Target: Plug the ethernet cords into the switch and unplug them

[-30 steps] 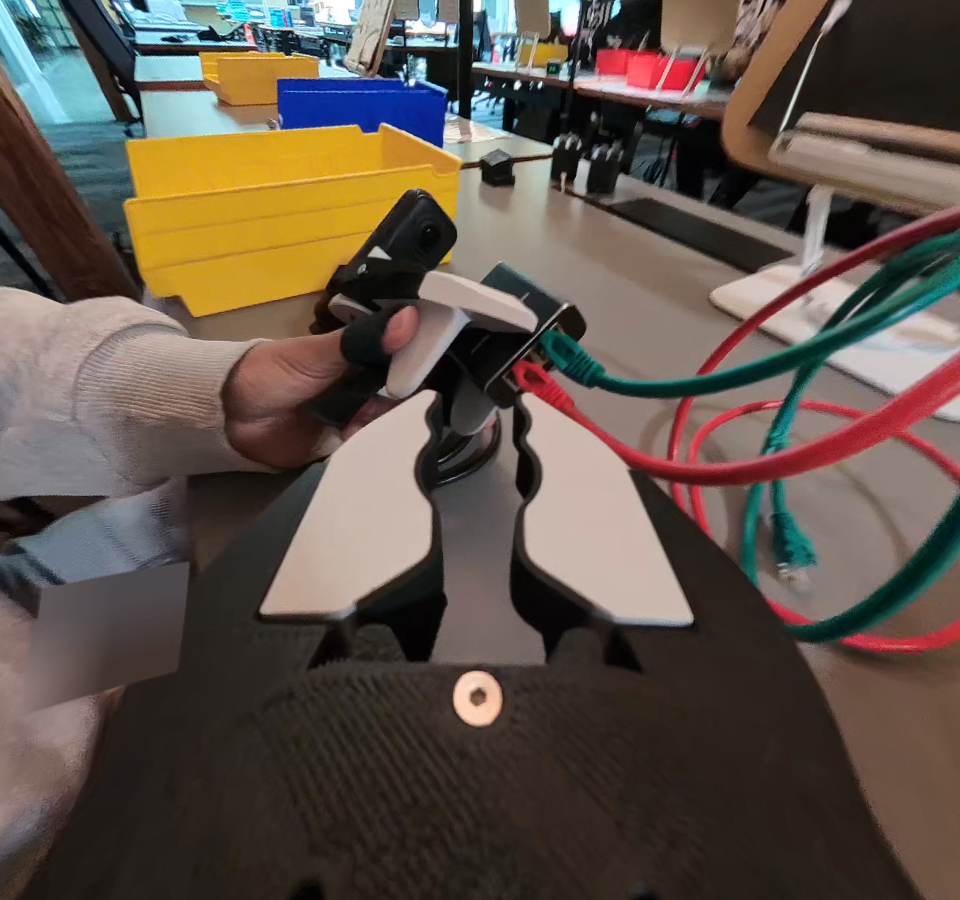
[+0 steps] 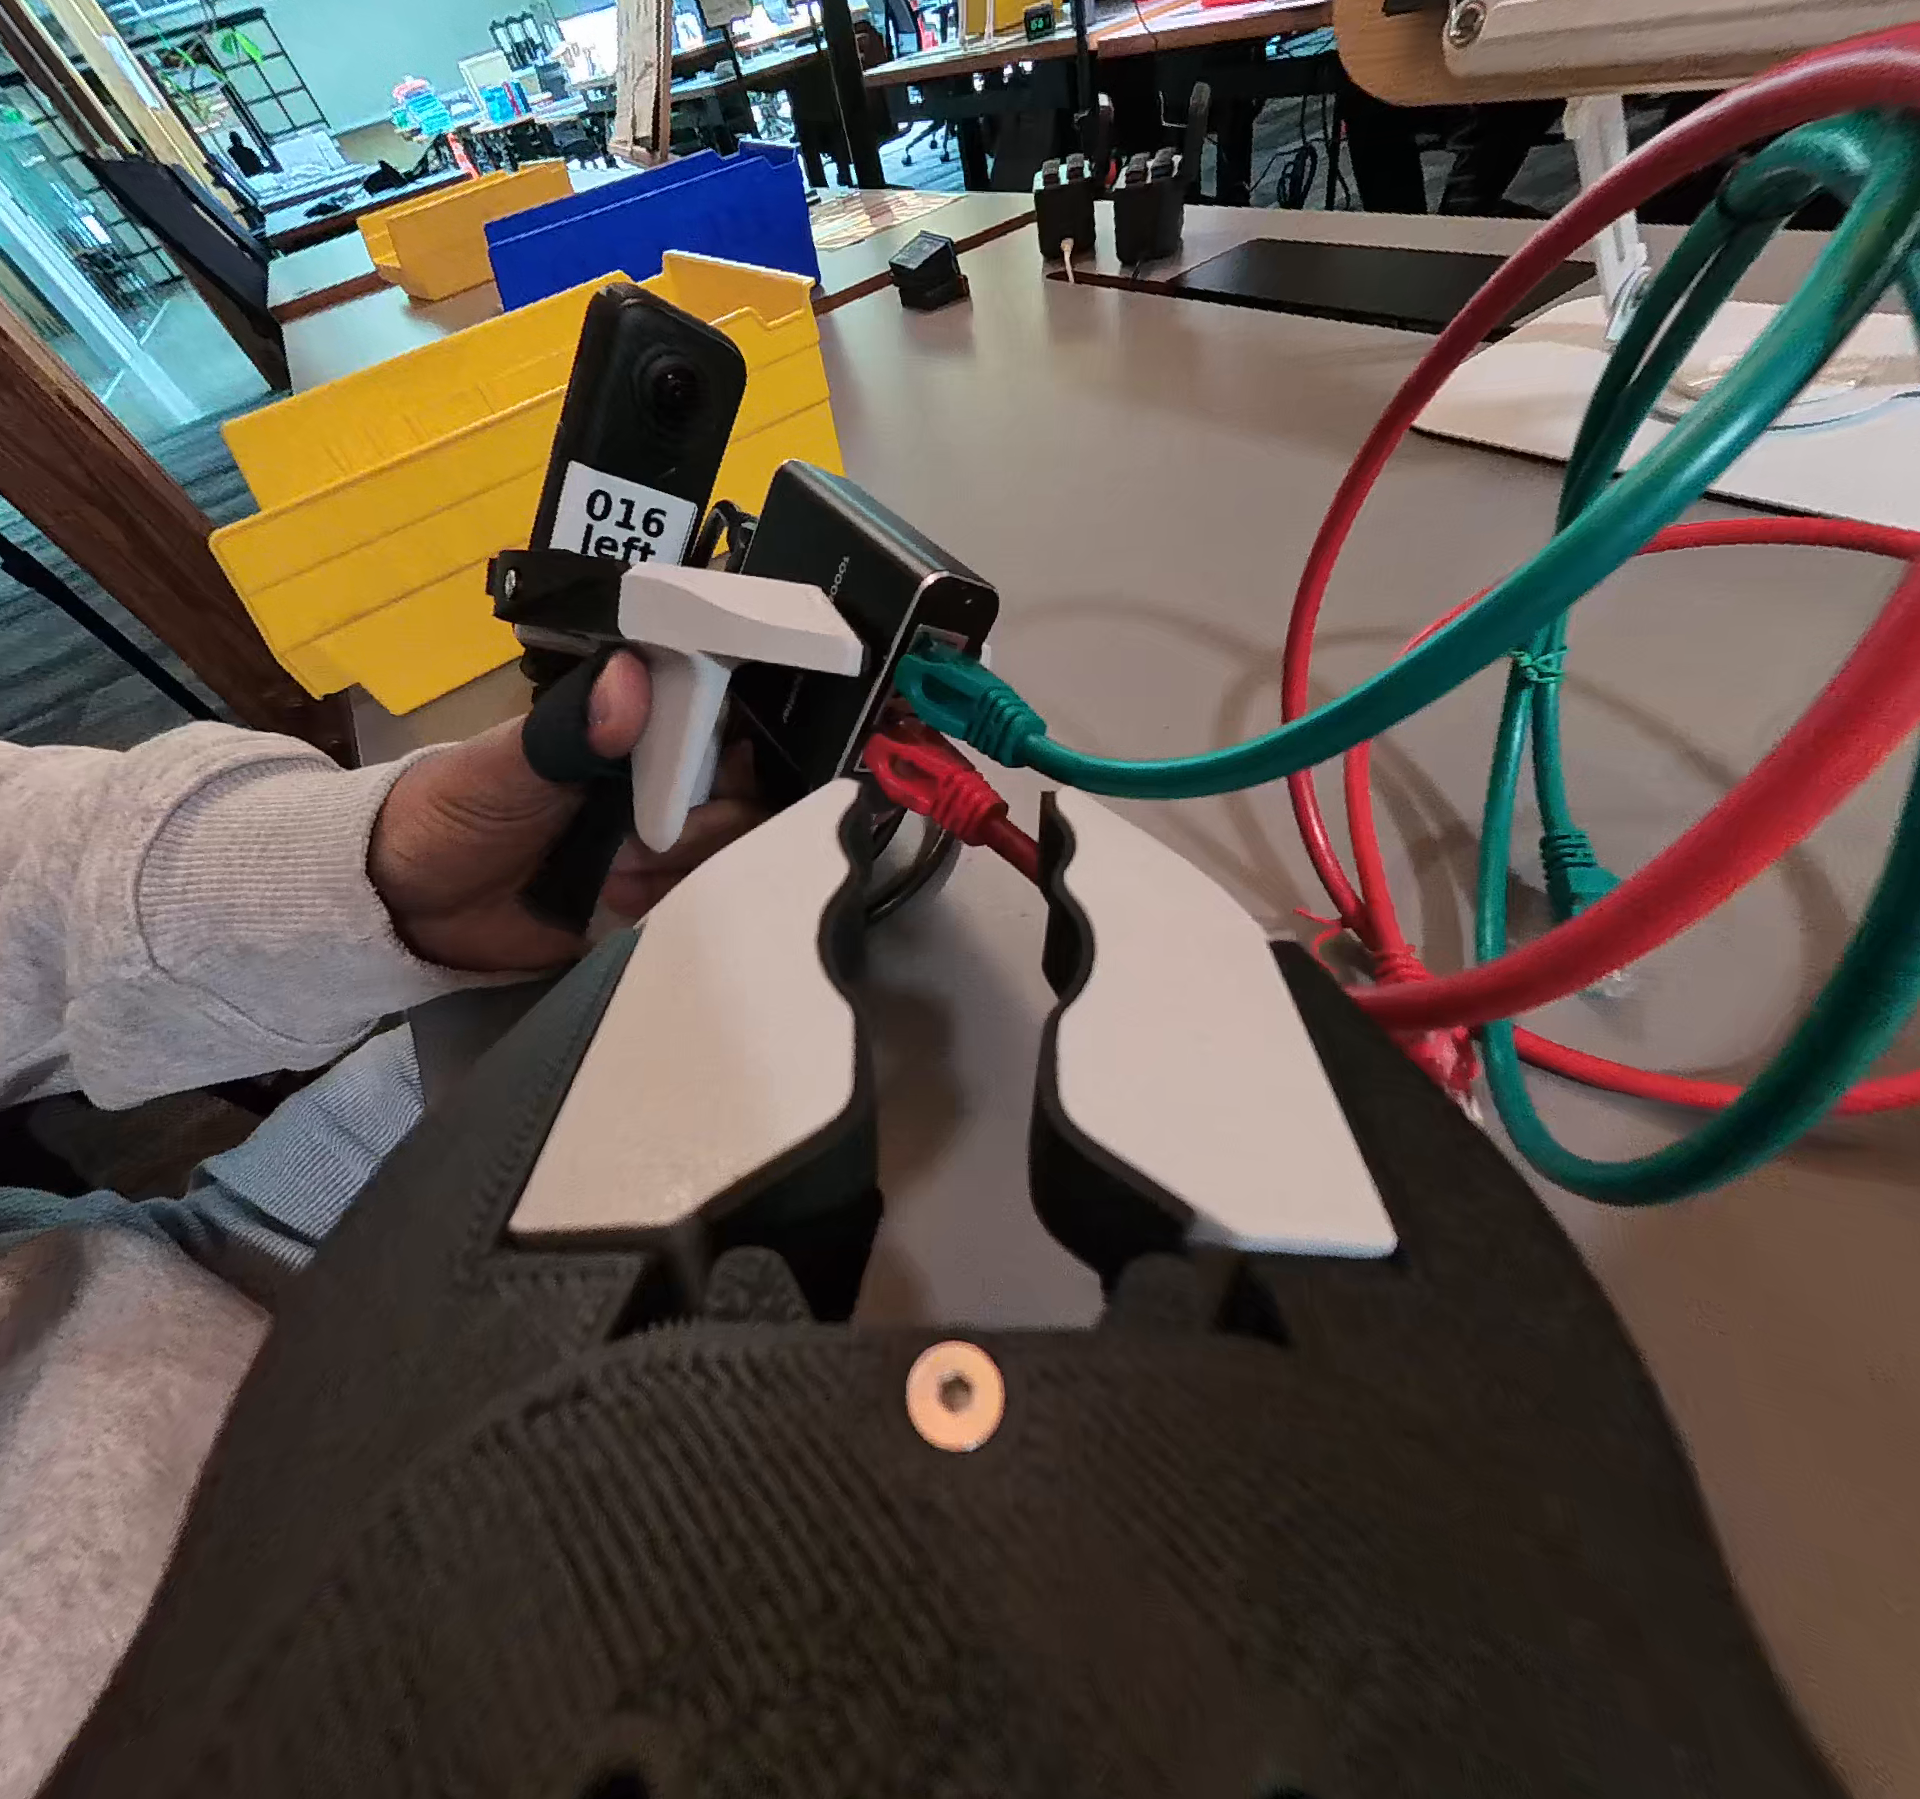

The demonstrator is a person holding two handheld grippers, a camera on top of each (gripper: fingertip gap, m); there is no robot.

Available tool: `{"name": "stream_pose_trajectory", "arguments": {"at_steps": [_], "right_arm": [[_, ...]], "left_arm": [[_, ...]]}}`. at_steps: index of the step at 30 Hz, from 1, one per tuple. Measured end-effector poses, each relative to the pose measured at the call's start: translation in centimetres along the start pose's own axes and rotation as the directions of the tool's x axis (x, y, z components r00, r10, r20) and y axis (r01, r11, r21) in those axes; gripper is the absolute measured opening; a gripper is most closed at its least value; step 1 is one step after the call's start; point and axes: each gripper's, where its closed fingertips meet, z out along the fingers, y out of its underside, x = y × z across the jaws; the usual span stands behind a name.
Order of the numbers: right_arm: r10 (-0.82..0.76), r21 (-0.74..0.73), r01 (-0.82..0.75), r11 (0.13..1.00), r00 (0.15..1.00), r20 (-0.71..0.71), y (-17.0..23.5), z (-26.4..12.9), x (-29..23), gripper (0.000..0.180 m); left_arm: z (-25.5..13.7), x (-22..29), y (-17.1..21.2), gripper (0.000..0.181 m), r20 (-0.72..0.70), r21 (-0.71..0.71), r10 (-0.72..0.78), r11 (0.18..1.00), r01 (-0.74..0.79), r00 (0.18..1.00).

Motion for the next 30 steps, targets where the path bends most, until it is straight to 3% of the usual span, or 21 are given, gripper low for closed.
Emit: {"name": "stream_pose_trajectory", "arguments": {"at_steps": [17,25,30], "right_arm": [[0.071,0.055,-0.073,0.996,0.997,0.029,-0.4,-0.1,0.0,0.025],[-0.109,0.06,0.109,0.992,0.994,-0.01,-0.8,-0.1,-1.1,0.03],[-0.224,0.058,0.224,0.973,0.975,-0.009,-0.8,0.1,-2.5,0.024]], "left_arm": [[0.2,0.1,0.1,0.027,0.009,0.008,0.02,1.0,-0.02,1.0],[-0.2,0.1,-0.5,0.026,0.025,0.048,0.055,0.997,-0.056,0.998],[-0.5,0.0,-1.0,0.027,0.033,0.079,0.056,0.995,-0.058,0.998]]}}
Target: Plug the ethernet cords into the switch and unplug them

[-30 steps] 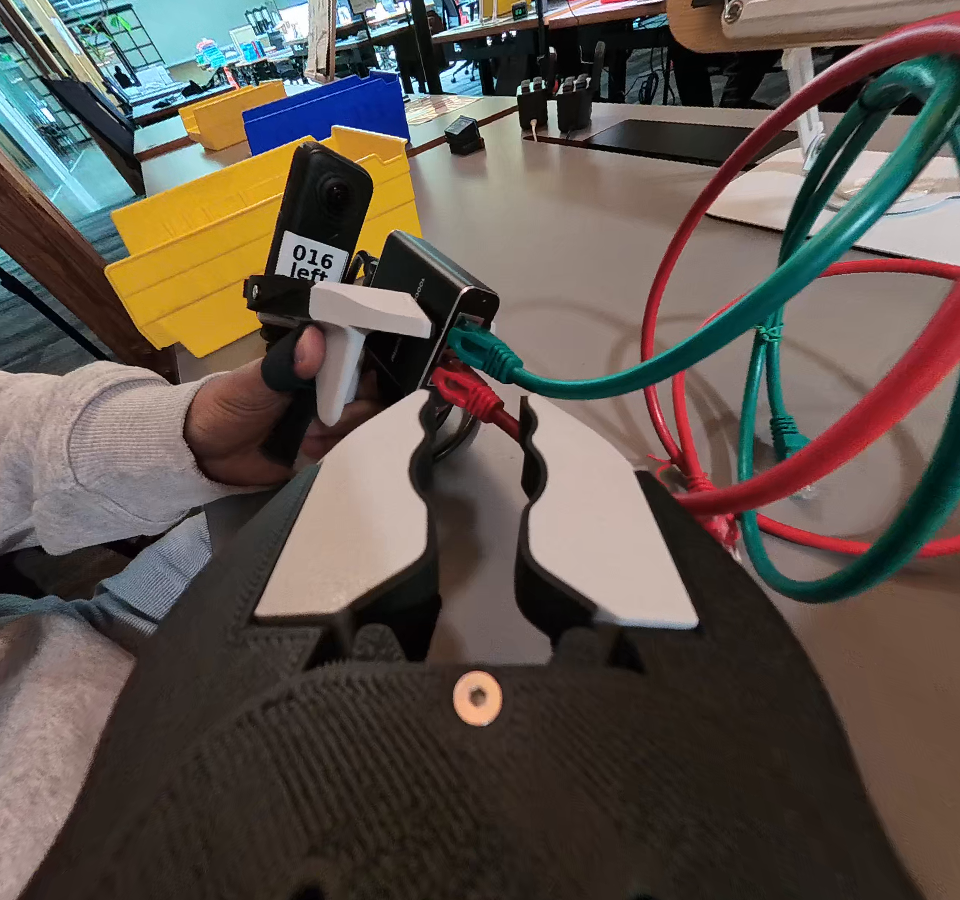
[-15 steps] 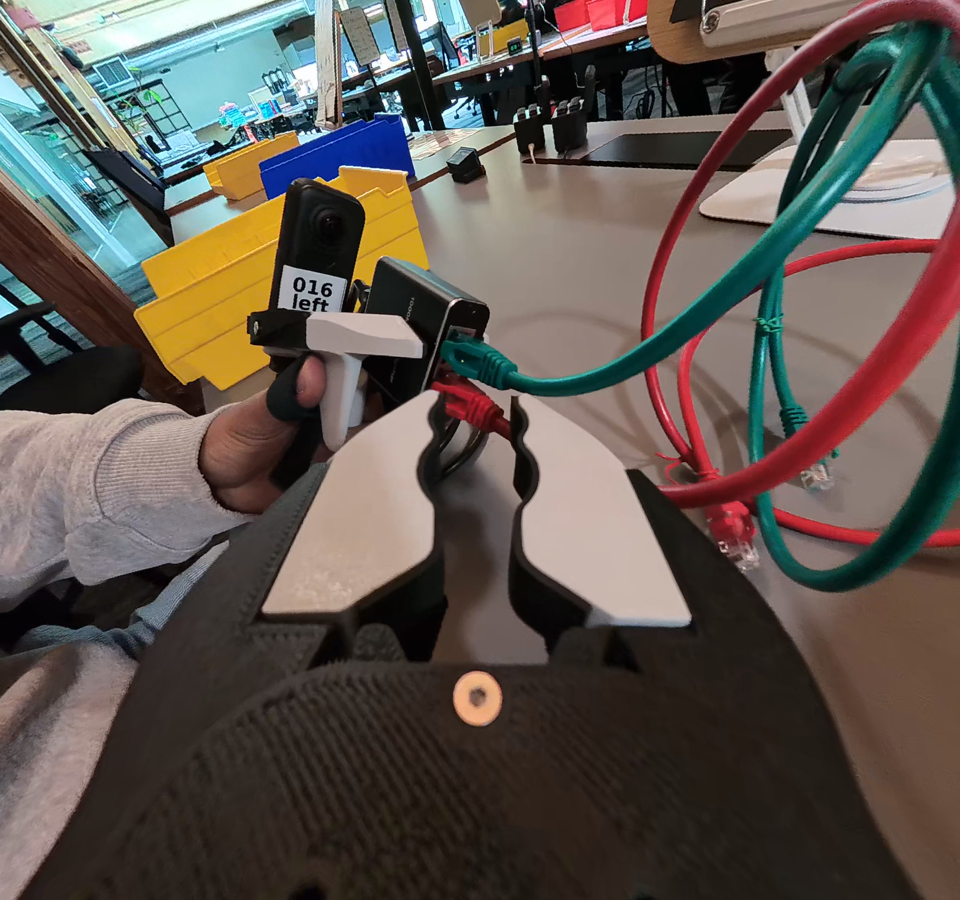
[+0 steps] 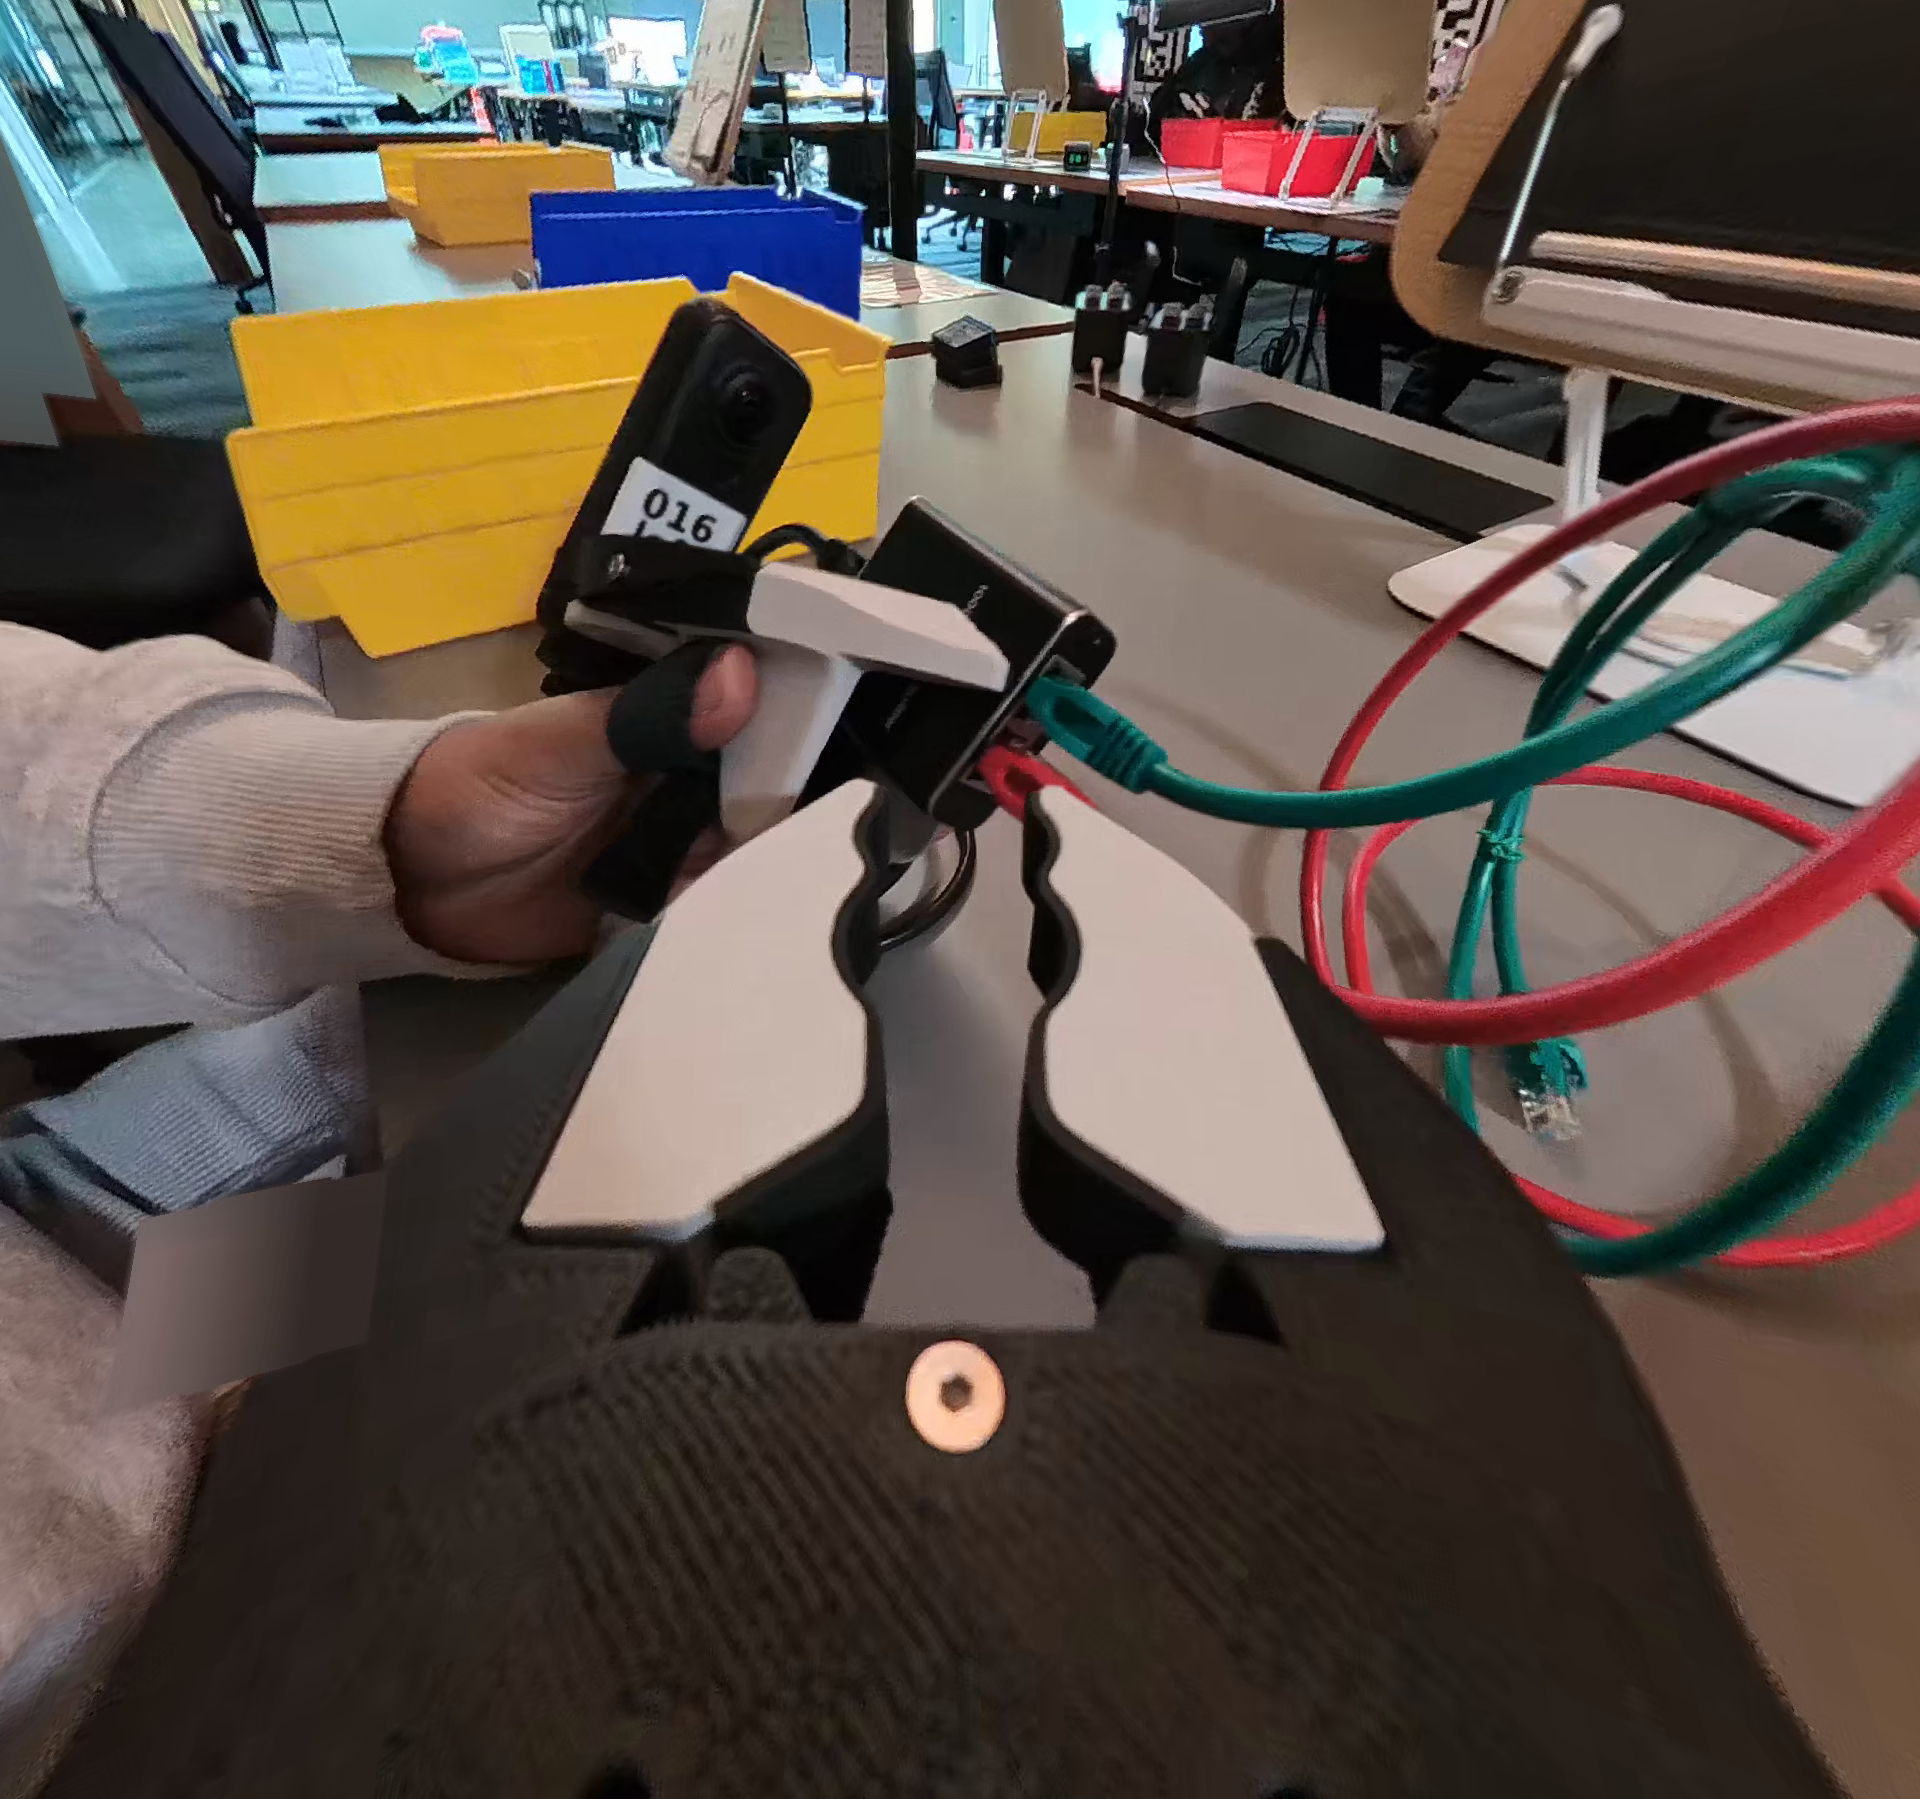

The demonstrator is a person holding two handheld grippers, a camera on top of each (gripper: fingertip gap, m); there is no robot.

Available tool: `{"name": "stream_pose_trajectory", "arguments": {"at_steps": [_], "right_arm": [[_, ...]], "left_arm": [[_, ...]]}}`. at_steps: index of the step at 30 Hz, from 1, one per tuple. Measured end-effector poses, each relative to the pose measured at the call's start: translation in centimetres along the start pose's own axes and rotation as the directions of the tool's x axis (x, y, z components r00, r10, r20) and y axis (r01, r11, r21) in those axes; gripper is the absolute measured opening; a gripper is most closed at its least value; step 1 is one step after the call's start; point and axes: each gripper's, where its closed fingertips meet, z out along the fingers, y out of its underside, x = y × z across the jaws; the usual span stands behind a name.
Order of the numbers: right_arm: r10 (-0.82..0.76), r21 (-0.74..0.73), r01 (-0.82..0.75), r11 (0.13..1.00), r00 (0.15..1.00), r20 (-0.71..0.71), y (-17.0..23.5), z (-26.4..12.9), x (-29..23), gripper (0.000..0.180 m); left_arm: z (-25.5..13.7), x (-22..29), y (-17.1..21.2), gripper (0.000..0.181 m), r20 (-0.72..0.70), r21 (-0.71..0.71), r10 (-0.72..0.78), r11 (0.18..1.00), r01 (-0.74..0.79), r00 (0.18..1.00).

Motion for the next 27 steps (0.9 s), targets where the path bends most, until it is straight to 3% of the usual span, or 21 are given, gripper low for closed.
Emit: {"name": "stream_pose_trajectory", "arguments": {"at_steps": [2,5,11,27], "right_arm": [[0.03,-0.025,-0.03,0.999,0.999,0.02,0.6,0.5,-0.4,0.024],[0.204,-0.046,-0.201,0.979,0.976,0.071,1.5,1.1,-0.7,0.026],[0.523,0.074,-0.54,0.839,0.835,0.169,0.6,0.5,1.0,0.036],[0.499,0.068,-0.518,0.853,0.846,0.188,0.3,-0.1,1.5,0.029]], "left_arm": [[0.0,0.2,-0.1,0.027,-0.01,0.006,0.005,1.0,-0.005,1.0],[0.1,0.6,0.0,0.026,-0.034,0.015,0.007,1.0,-0.006,0.999],[0.8,1.6,0.9,0.026,-0.089,0.009,-0.035,0.999,0.036,0.995],[0.9,1.4,1.2,0.026,-0.089,0.007,-0.064,0.998,0.065,0.994]]}}
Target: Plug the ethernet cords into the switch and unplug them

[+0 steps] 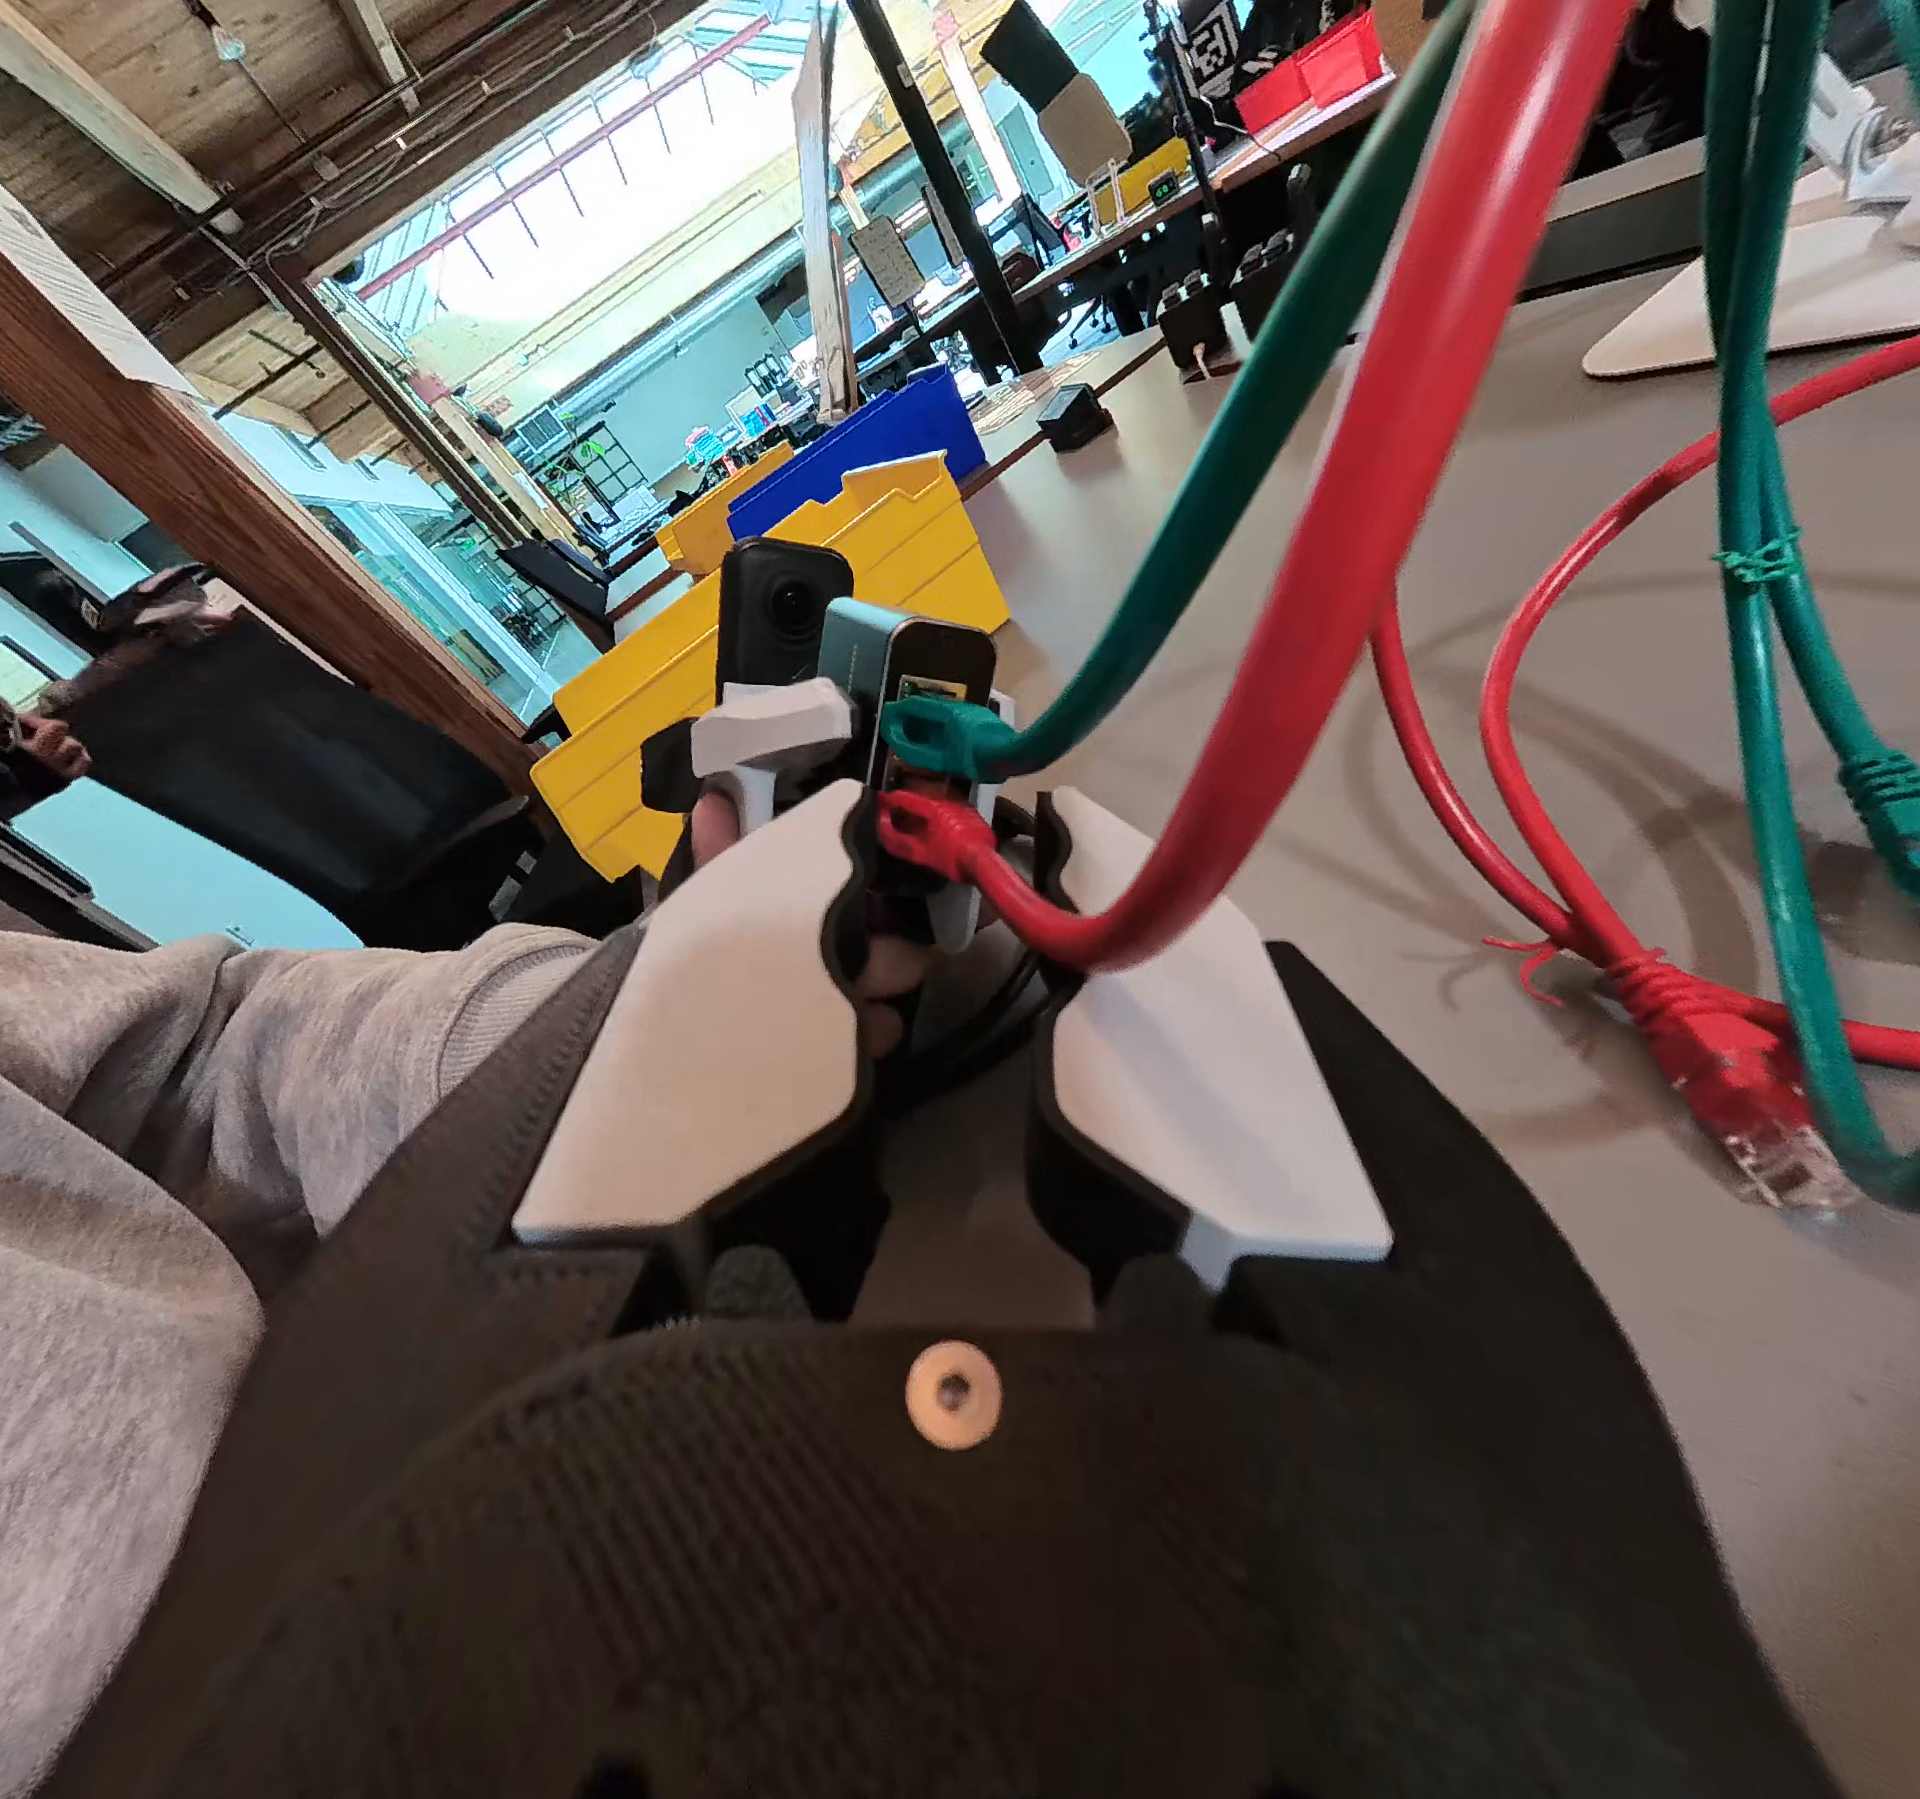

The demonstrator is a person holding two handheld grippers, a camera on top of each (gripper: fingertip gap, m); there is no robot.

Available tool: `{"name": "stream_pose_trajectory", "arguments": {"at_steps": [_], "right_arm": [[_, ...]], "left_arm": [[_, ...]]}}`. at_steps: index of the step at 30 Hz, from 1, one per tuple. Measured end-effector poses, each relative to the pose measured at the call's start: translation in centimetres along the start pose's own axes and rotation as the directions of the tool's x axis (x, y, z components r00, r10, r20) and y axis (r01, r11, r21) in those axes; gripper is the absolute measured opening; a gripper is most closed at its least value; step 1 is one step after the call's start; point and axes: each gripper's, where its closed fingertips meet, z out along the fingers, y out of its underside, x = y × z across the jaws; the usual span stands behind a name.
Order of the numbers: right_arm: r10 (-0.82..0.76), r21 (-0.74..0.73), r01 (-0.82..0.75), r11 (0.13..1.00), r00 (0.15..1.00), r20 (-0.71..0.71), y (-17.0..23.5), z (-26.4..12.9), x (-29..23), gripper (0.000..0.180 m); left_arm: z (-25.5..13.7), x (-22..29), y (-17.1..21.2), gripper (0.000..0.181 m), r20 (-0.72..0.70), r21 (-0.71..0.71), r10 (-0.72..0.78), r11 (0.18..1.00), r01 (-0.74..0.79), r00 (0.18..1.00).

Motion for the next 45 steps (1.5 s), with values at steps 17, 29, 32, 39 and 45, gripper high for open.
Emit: {"name": "stream_pose_trajectory", "arguments": {"at_steps": [17,29,32,39,45], "right_arm": [[-0.14,-0.105,0.136,0.985,0.99,-0.032,1.0,0.9,1.5,0.02],[0.036,-0.082,-0.03,0.996,0.997,0.076,0.3,0.9,-0.1,0.013],[0.087,-0.068,-0.08,0.995,0.991,0.107,0.0,0.8,-0.5,0.013],[0.055,0.008,-0.055,0.998,0.999,0.004,-2.3,-1.9,1.7,0.012],[-0.179,-0.081,0.18,0.98,0.984,0.017,-1.5,-0.7,-0.7,0.013]], "left_arm": [[-0.4,-1.8,0.2,0.029,0.09,0.011,-0.133,0.991,0.132,0.987],[-0.5,-0.7,-0.9,0.027,-0.026,-0.008,-0.159,0.987,0.159,0.987],[-0.4,-0.5,-1.1,0.027,-0.056,0.002,-0.194,0.981,0.194,0.979],[-2.7,-2.6,-5.5,0.027,0.087,0.101,-0.078,0.992,0.069,0.993],[-5.5,-2.9,-8.3,0.026,0.097,0.17,-0.021,0.986,0.004,0.995]]}}
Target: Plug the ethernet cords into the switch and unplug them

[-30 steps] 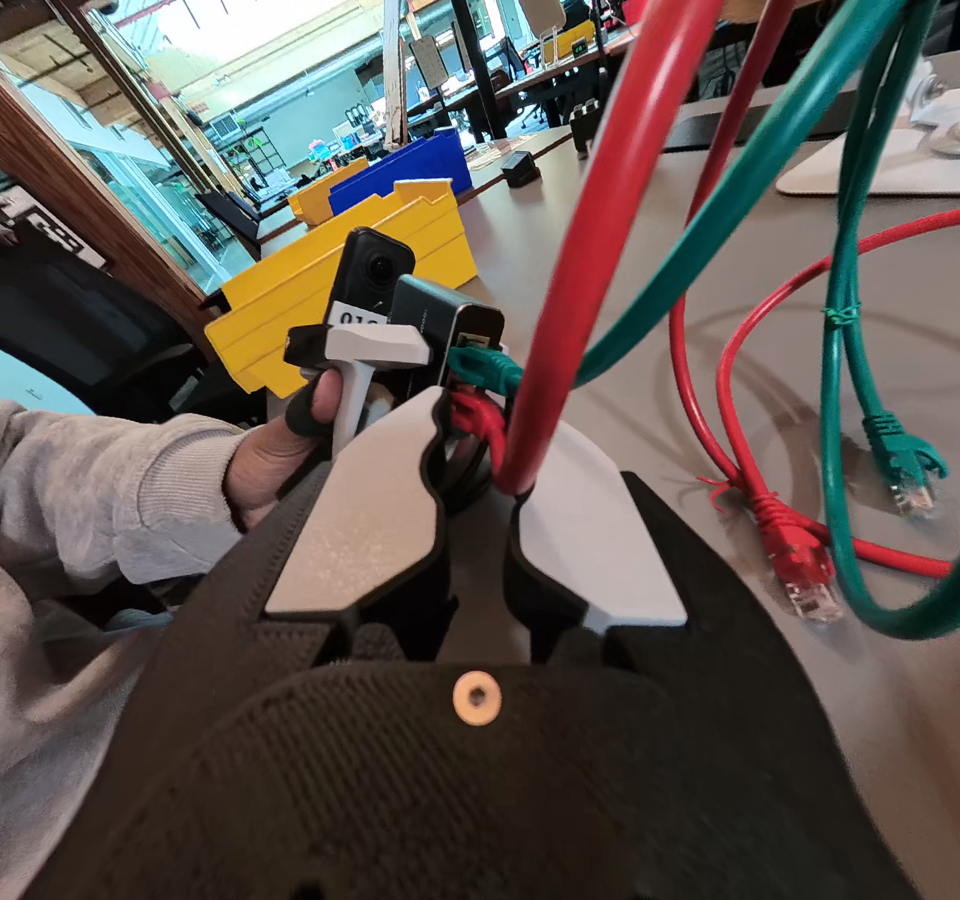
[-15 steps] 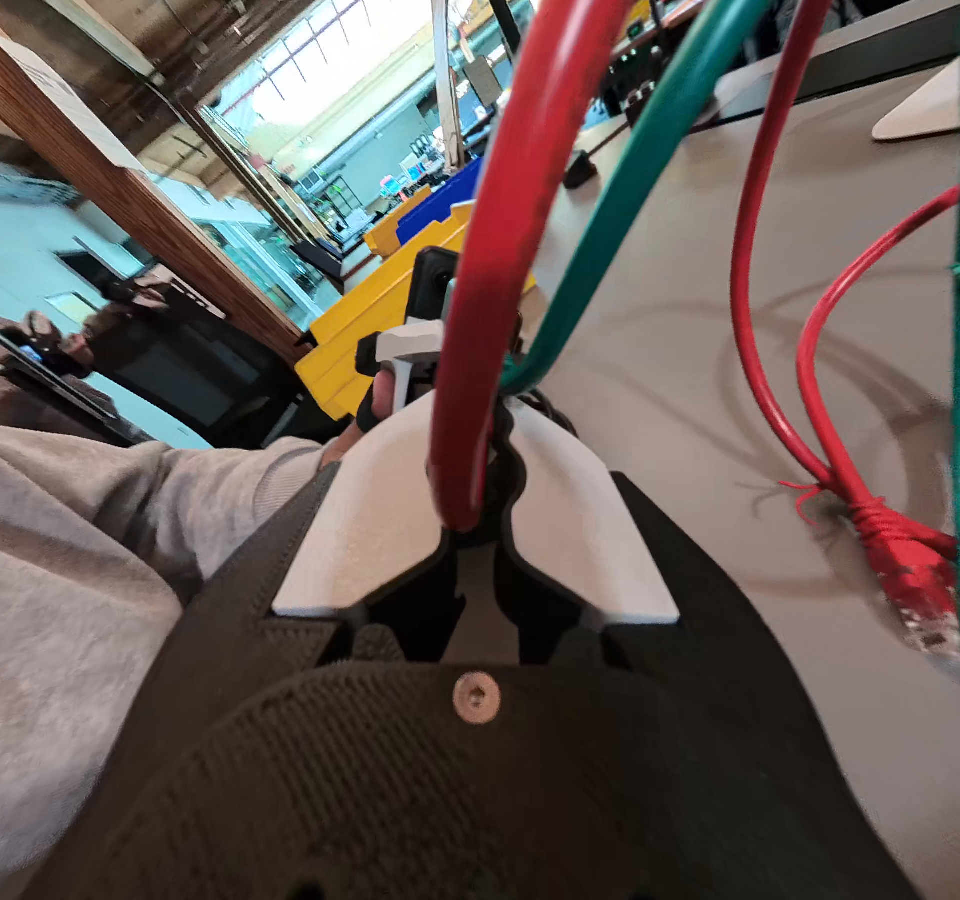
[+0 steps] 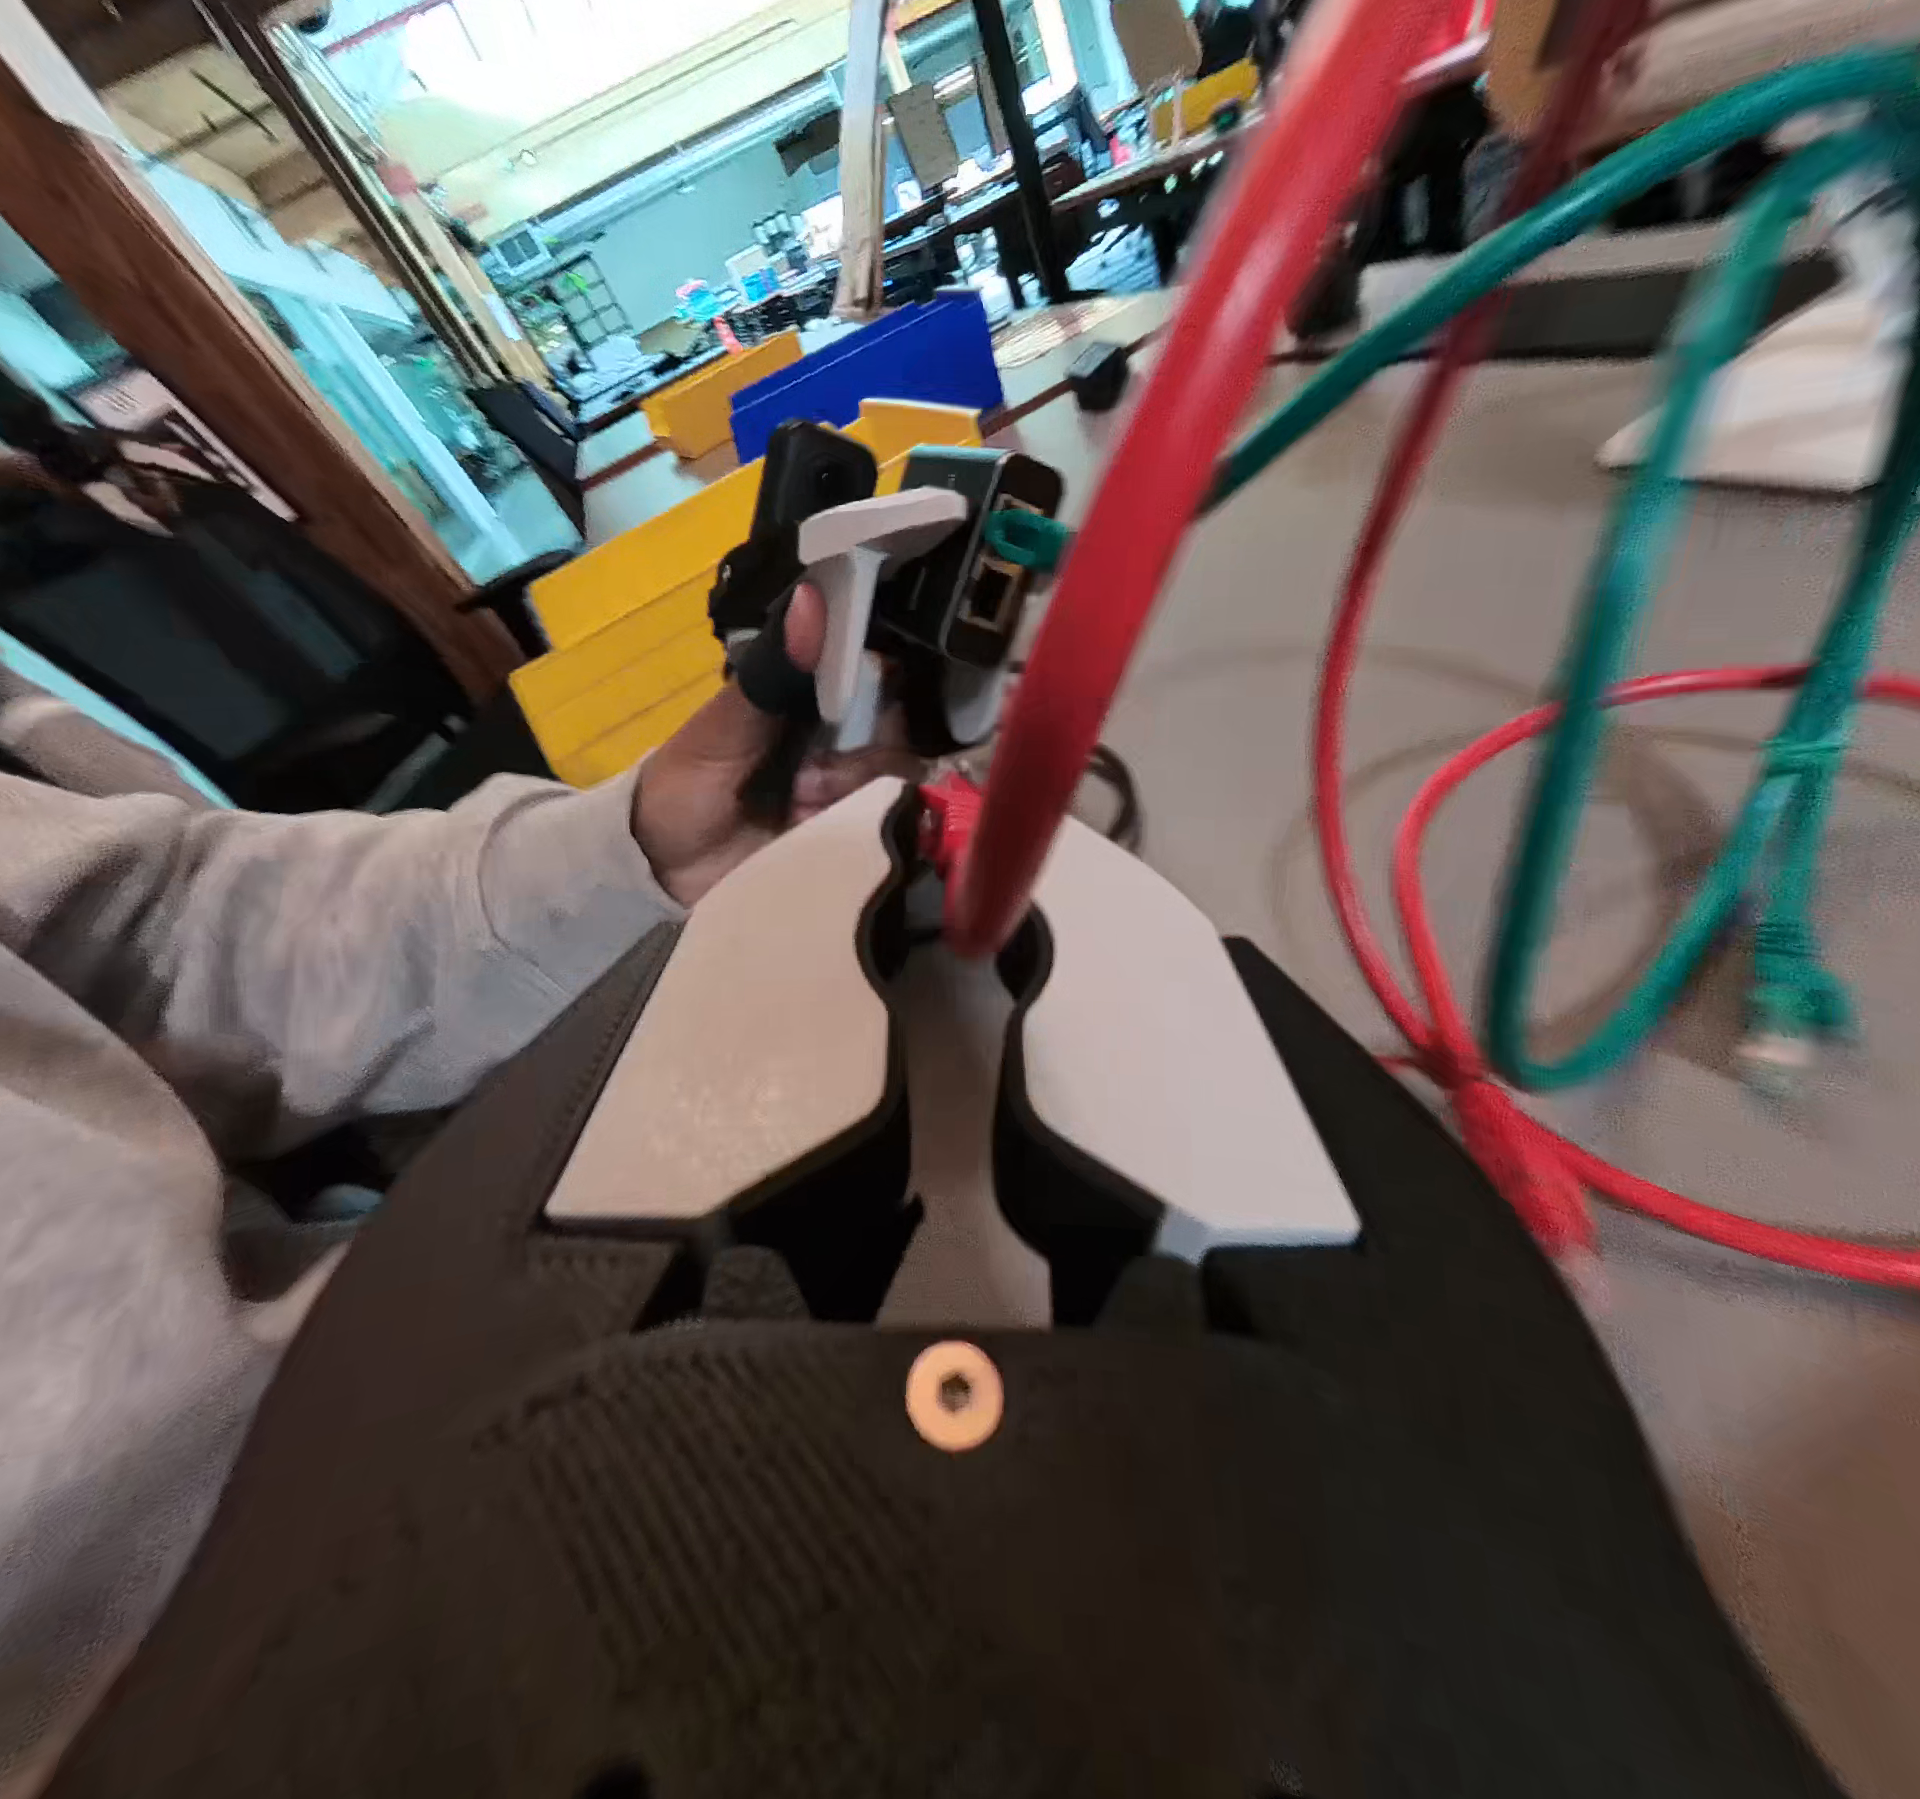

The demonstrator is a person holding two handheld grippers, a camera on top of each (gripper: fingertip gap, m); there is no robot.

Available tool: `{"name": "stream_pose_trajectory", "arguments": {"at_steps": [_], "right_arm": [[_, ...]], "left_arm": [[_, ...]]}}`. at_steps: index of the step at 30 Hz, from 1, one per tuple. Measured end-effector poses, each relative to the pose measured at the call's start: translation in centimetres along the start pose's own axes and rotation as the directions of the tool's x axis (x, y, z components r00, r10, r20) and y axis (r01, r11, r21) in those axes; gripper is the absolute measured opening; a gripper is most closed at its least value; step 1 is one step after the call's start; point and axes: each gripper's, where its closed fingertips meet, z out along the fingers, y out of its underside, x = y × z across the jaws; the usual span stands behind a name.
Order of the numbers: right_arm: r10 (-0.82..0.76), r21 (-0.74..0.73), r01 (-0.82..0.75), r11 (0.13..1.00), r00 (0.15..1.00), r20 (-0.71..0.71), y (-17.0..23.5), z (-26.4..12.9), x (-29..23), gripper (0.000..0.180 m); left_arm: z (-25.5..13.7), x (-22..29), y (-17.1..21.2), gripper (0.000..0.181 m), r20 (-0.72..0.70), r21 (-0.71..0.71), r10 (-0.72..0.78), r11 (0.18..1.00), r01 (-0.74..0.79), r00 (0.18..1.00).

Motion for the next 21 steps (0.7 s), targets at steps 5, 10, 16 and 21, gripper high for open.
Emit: {"name": "stream_pose_trajectory", "arguments": {"at_steps": [5,10,16,21], "right_arm": [[-0.001,0.098,0.013,0.995,0.993,-0.121,-2.2,-4.5,3.7,0.013],[0.074,0.312,-0.036,0.95,0.991,-0.113,-5.2,-7.4,4.7,0.012],[-0.005,0.497,0.079,0.864,0.989,-0.15,-11.3,-12.6,2.6,0.007],[-0.097,0.392,0.159,0.906,0.98,-0.175,-11.1,-11.0,0.9,0.0]], "left_arm": [[-2.3,-0.4,-3.7,0.027,-0.052,0.083,-0.031,0.996,0.035,0.998],[-2.2,-1.4,-2.8,0.027,0.01,-0.028,0.061,0.998,-0.06,0.998],[-2.2,-2.2,-2.6,0.026,0.031,-0.041,0.032,0.999,-0.031,0.999],[-0.7,-0.7,0.0,0.026,-0.039,-0.171,0.071,0.982,-0.076,0.997]]}}
